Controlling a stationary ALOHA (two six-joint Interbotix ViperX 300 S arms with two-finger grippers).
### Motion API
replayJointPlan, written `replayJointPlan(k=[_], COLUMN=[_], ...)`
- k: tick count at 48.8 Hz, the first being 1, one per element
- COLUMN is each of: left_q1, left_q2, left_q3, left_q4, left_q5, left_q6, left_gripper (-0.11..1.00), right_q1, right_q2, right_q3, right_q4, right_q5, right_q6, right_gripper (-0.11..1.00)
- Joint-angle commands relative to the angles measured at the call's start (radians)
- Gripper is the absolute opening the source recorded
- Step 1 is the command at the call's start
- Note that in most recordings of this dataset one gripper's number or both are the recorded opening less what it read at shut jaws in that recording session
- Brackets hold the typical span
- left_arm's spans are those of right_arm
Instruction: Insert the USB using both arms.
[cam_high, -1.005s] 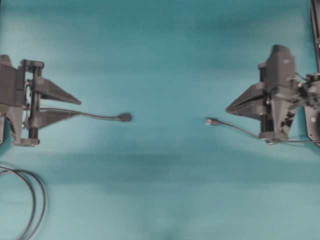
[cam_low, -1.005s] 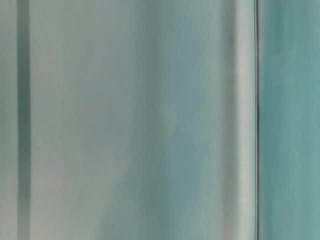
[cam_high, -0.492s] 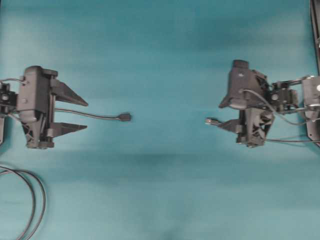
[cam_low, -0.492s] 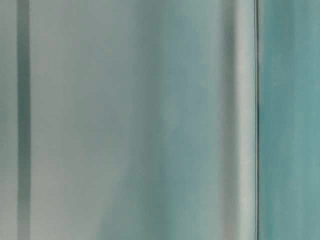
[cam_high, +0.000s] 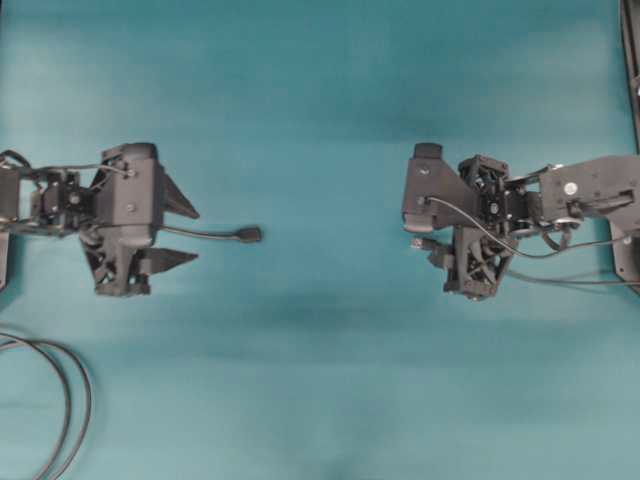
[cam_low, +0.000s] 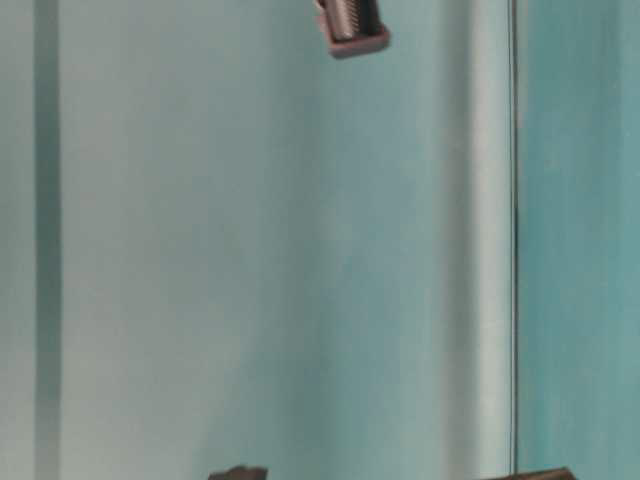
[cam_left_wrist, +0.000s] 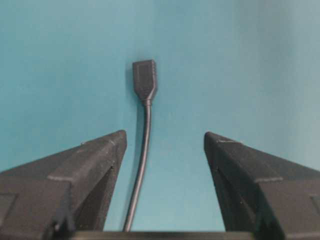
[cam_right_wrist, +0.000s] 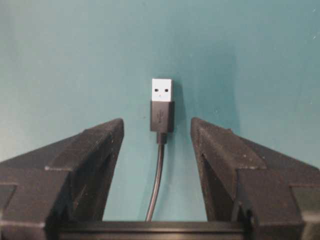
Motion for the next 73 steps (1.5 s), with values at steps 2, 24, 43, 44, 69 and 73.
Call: replayJointPlan(k=[2,24,43,44,69,73], left_q1=[0.009,0.011,0.009,0.009,0.009,0.009], left_q2=[0.020,0.037,0.037,0.037,0.038,0.041], left_q3=[-0.040,-0.055,-0.055,-0.055,-0.049,-0.048], left_q4=[-0.002,-0.002,-0.002,-0.002,0.000,0.002], left_q5=[0.005,0.006,0.021,0.021,0.009,-0.008], left_q6=[0.017,0.025,0.026,0.026,0.029,0.035], left_gripper=[0.77,0.77,0.76,0.76,0.75,0.75], right_q1=[-0.003,-0.003,-0.003,-0.002,-0.002,-0.002], right_q2=[0.011,0.034,0.104,0.106,0.126,0.129], right_q3=[-0.025,-0.025,-0.046,-0.046,-0.057,-0.058], right_q4=[-0.008,-0.018,-0.020,-0.020,-0.020,-0.018], right_q5=[0.002,0.000,-0.009,-0.011,-0.015,-0.017], right_q6=[0.006,0.017,0.017,0.017,0.015,0.015], right_gripper=[0.58,0.57,0.56,0.56,0.43,0.37])
